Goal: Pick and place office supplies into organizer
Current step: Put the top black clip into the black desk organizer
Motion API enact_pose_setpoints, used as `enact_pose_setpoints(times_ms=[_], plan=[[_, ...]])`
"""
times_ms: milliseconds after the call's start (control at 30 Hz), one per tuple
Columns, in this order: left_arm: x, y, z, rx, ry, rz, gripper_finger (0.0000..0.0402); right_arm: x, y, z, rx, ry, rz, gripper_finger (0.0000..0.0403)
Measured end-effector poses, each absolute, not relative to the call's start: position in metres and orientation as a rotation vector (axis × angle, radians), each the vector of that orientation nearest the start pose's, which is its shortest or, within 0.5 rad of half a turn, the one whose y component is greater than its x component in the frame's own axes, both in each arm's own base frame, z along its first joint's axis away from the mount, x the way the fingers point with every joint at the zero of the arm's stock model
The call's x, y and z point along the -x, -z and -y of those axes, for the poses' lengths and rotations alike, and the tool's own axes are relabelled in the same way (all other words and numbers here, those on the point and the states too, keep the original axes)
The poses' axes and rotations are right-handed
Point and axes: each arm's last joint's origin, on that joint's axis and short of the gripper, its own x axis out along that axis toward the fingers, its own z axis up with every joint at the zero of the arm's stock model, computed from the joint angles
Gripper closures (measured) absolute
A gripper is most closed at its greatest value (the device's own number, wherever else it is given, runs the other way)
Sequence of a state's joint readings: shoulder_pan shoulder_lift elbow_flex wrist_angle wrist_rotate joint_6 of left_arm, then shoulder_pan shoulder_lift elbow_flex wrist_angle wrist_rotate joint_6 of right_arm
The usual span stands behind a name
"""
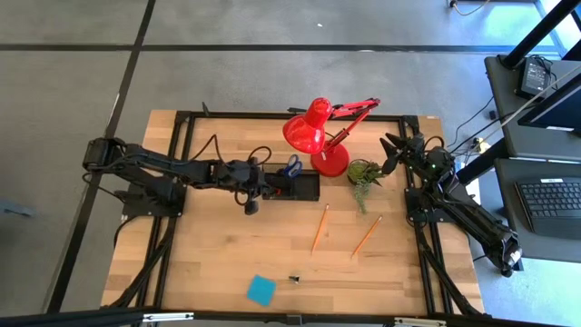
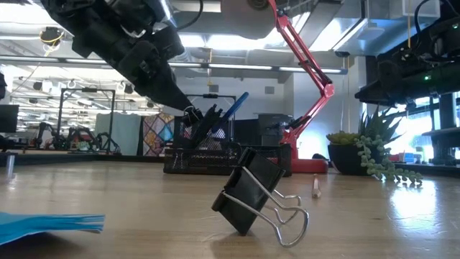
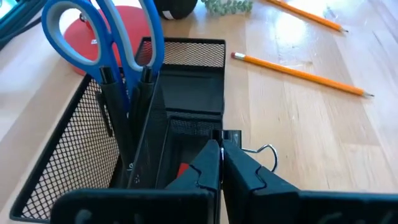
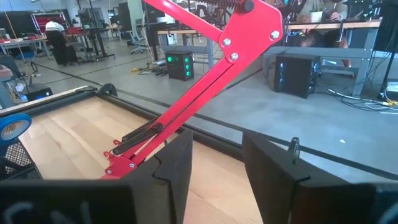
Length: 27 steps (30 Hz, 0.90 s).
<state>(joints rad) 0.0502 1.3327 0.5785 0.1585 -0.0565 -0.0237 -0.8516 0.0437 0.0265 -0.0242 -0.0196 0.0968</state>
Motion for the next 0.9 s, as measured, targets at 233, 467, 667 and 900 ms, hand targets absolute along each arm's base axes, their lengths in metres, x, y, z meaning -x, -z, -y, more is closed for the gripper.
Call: enact_pose_setpoints(times_ms=[233, 467, 667, 900], plan=[[-0.254, -0.178, -0.014, 0.008, -0.112, -0.646, 0.0398, -0.066, -0.167, 0.074, -0.113, 0.833, 0.002, 0.0258], [-0.253, -0.177, -0.015, 0.003, -0.130, -0.662, 0.0398, -0.066, -0.167, 0.074, -0.111, 0.833, 0.002, 0.0258], [-0.254, -0.175, -0.015, -0.002, -0.143, -0.669, 0.0398, -0.066, -0.167, 0.074, -0.109, 0.833, 0.001, 0.0258], [-0.262, -0.162, -0.016, -0.027, -0.154, -0.681, 0.0398, -0.066, -0.167, 0.074, -0.109, 0.833, 0.000, 0.0258]])
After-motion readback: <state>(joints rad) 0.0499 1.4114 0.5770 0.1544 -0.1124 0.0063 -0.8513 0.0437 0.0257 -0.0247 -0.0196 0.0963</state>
